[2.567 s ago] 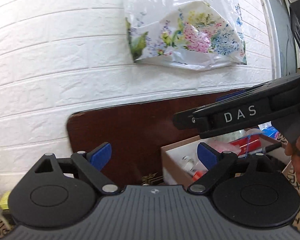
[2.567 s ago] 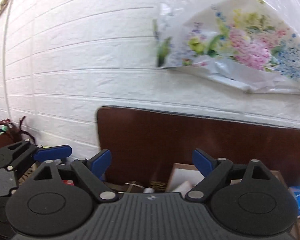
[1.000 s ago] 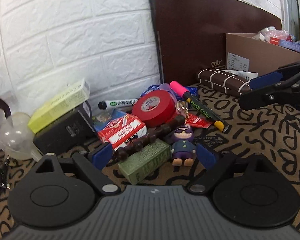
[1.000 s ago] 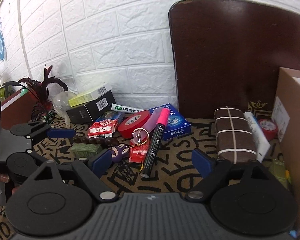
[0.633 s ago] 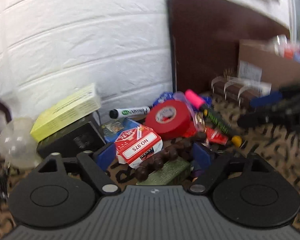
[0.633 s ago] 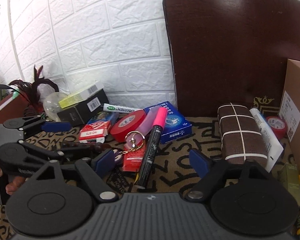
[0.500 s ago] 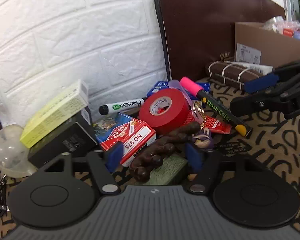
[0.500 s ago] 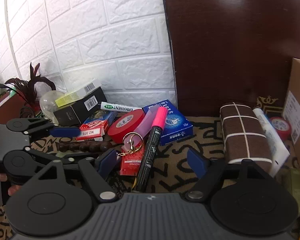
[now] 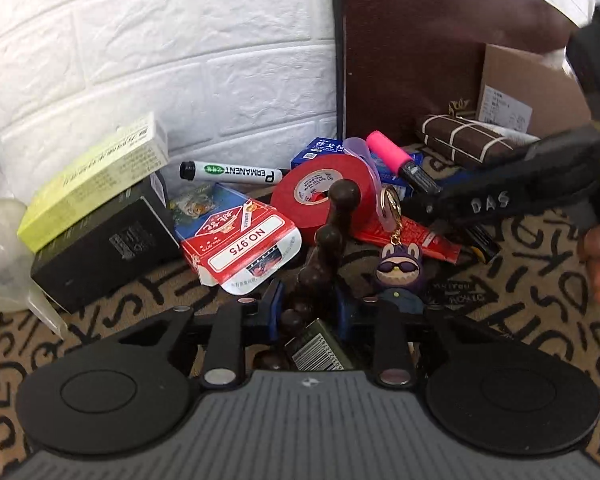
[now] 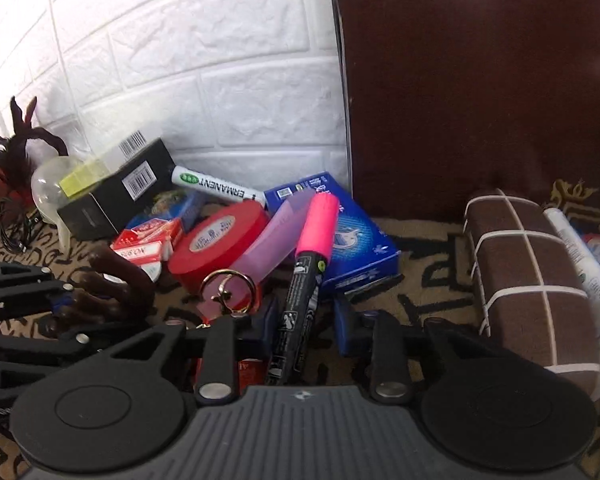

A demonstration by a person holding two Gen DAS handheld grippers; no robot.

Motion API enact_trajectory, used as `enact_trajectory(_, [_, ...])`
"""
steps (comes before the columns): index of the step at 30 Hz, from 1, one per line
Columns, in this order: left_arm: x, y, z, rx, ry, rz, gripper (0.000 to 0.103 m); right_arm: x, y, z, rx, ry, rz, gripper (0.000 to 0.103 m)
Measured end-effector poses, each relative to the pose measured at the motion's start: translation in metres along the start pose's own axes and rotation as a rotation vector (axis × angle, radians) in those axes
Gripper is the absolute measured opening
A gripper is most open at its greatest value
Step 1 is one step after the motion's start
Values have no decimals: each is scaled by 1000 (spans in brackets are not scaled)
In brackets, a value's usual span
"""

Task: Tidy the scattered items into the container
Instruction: 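Grasp the brown comb with the left tool while the right tool grasps the pink marker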

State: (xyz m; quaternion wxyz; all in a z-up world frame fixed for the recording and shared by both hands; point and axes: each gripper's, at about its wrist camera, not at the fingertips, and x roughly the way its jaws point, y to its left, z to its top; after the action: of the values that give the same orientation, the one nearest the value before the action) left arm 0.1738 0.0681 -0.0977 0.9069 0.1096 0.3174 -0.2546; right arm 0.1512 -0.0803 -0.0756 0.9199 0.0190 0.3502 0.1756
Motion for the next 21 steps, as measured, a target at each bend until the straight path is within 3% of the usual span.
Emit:
enact_trajectory(3, [0, -1, 0, -16, -13, -1, 26, -5, 0, -4, -28, -12, -6, 15])
enact_trajectory(13, [-17, -4, -6, -96, -75, -16, 23, -37, -14, -17, 7, -89, 8, 15])
enact_trajectory(21, [-44, -8, 4, -131, -134, 24, 18, -76, -5, -9, -11, -170, 31, 15])
